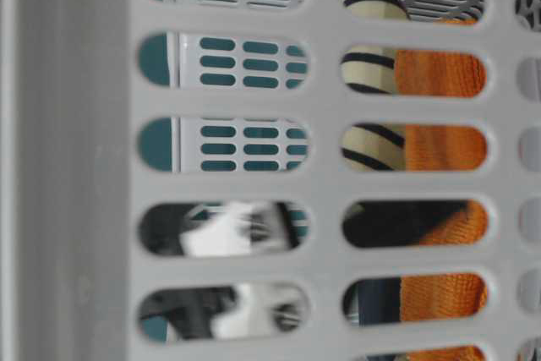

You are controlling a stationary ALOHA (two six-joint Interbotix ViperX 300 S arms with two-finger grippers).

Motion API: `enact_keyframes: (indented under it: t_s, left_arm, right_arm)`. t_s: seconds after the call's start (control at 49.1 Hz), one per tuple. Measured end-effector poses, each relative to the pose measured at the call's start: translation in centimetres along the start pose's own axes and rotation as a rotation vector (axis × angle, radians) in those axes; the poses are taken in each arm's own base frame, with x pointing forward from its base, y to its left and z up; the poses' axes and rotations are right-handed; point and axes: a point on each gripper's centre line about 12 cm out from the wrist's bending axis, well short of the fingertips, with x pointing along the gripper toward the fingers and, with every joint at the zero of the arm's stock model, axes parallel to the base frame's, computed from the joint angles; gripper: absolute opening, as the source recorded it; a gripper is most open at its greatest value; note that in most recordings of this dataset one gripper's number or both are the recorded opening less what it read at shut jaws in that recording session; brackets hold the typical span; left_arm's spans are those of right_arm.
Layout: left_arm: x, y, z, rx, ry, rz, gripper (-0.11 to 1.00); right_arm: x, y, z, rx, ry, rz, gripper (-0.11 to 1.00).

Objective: Pick up the orange cloth from the shopping basket with the left arm.
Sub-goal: 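Lower the left gripper into the basket and pinch the orange cloth, then lift the pinched orange cloth up out of the basket with the left gripper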

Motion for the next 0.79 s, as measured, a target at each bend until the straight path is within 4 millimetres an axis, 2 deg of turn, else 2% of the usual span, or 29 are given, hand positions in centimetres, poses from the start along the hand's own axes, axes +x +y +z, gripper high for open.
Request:
enact_keyframes:
  t_s: [0.163,0.245,0.306,0.469,0.51,0.652,0.795]
  left_arm:
    - [0.8,0.0,-0.7,0.001,0.017,0.002,0.87]
    - [0.8,0.1,-0.9,0.008,0.02,0.002,0.81]
    - [0.8,0.1,-0.8,0.011,0.02,0.002,0.67]
    - [0.2,0.0,-0.5,0.028,0.011,0.0,0.22]
    - [-0.1,0.0,-0.3,0.037,0.008,0.001,0.14]
    - [-2.4,-0.2,1.4,0.082,-0.025,-0.001,0.13]
    - [-6.8,-0.2,4.6,0.133,-0.065,0.003,0.13]
  right_arm:
    - [0.0,0.0,0.0,-0.001,0.0,0.002,0.0]
    - [0.0,0.0,-0.1,0.0,0.006,0.0,0.0]
    - [0.0,0.0,-0.1,0.0,0.012,0.0,0.0]
    - [0.0,0.0,-0.4,-0.001,0.029,0.001,0.0]
    - [0.0,0.0,-0.3,0.0,0.028,-0.001,0.0]
    - [0.0,0.0,-0.3,0.0,0.029,0.001,0.0]
    - [0.0,0.0,-0.4,0.0,0.032,-0.001,0.0]
